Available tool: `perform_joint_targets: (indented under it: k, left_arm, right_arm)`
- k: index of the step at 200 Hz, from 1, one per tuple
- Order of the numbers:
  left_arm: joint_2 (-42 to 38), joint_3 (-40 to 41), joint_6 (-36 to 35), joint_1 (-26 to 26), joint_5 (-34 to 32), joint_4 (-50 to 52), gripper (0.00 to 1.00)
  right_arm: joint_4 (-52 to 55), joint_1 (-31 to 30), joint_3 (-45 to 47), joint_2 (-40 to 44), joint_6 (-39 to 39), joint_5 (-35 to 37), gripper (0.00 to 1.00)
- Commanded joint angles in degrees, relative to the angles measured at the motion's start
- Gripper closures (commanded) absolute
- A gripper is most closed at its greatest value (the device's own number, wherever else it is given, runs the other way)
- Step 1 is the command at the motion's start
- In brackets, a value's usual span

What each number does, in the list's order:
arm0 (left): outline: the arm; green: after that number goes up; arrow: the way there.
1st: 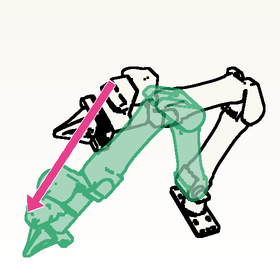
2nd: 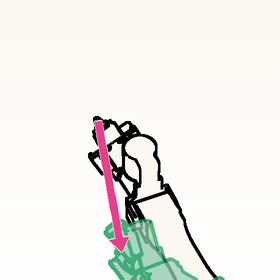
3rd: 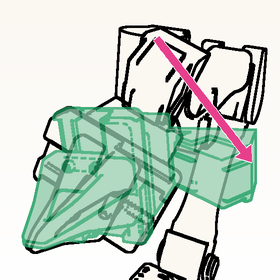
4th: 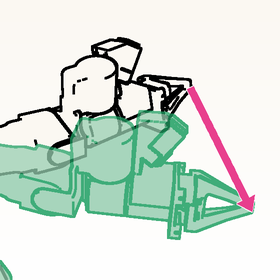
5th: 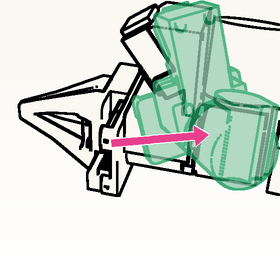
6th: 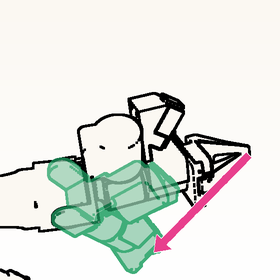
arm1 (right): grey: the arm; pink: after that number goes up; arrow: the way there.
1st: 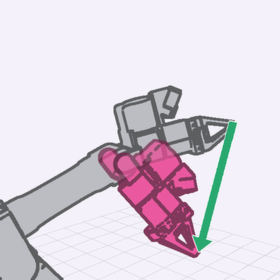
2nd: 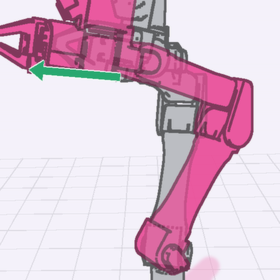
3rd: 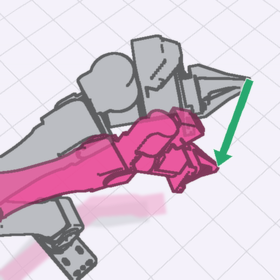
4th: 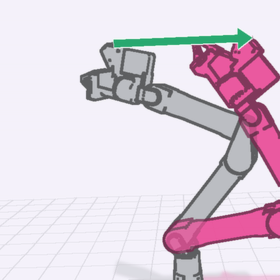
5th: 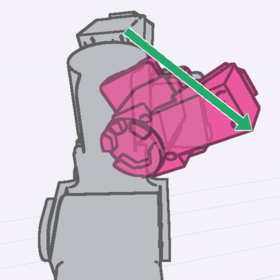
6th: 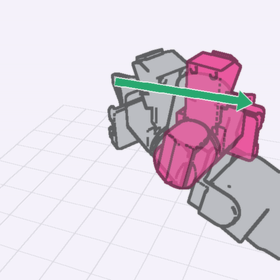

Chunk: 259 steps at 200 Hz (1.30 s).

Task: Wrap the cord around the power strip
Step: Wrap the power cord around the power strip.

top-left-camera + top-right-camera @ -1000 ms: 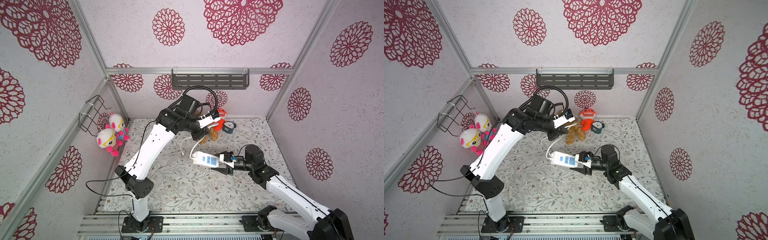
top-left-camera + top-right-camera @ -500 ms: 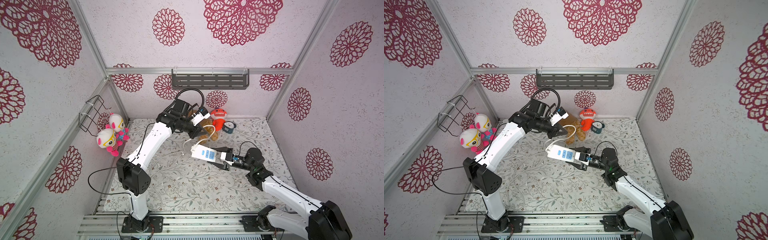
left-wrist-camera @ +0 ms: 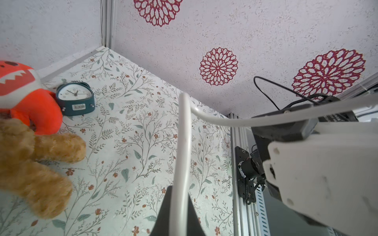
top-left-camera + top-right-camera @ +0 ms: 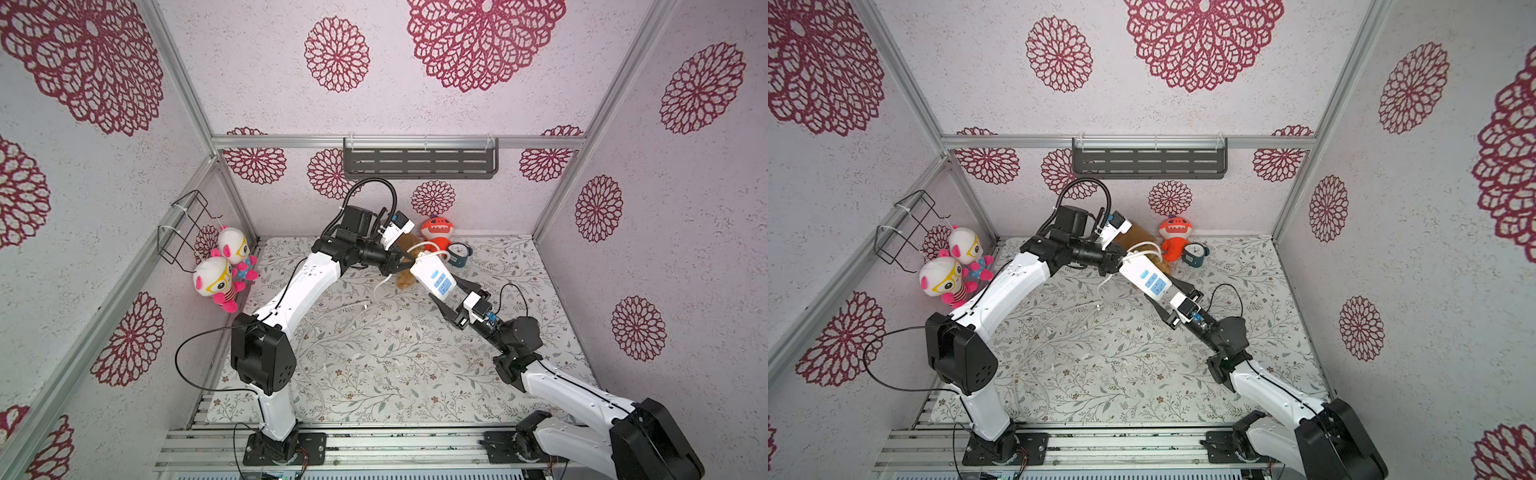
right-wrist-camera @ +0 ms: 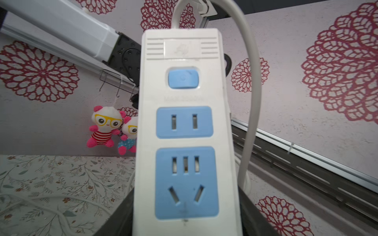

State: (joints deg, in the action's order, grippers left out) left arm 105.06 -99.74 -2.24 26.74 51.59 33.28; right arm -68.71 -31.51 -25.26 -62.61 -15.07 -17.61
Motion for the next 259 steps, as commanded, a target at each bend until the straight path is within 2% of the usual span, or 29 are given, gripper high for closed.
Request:
perform_joint_targets:
  k: [1,41,61,104,135,160,198,236,259]
  left_arm:
    - [-2.6,3.3,0.8,1.2,-0.9,-2.3,1.00]
    - [-8.1,11.6,1.5,2.4,-6.2,-4.2,1.00]
    - [-10.2,14.3,0.9,3.8,-8.6,-3.7,1.00]
    - [-12.9,15.8,-0.8,6.5,-13.6,-0.4,1.00]
    - [-13.7,13.9,-4.4,9.8,-17.8,6.5,1.00]
    - [-12.9,10.6,-6.4,13.6,-18.2,13.0,1.00]
    - [-11.7,4.1,-9.3,18.5,-21.9,20.3,1.00]
    - [-9.0,-4.0,-13.9,20.6,-26.8,25.2,1.00]
    - [-5.2,-12.4,-16.7,20.8,-27.8,30.4,1.00]
  right_arm:
    - [-2.5,-0.1,-1.5,2.7,0.3,12.0,0.64]
    - [15.2,-0.1,-4.8,5.9,-0.7,26.6,0.66]
    - [20.2,-0.1,-5.5,6.8,-1.4,32.0,0.66]
    - [32.4,0.1,-9.0,6.5,-5.9,35.9,0.66]
    - [37.8,2.5,-9.3,6.3,-5.2,37.5,0.66]
    - [41.7,5.2,-9.8,6.0,-4.1,35.7,0.67]
    - [48.4,7.8,-11.1,3.9,-7.2,31.8,0.66]
    - [60.2,7.8,-13.3,2.5,-17.3,17.3,0.67]
    - [67.6,7.6,-14.7,1.7,-21.2,12.9,0.67]
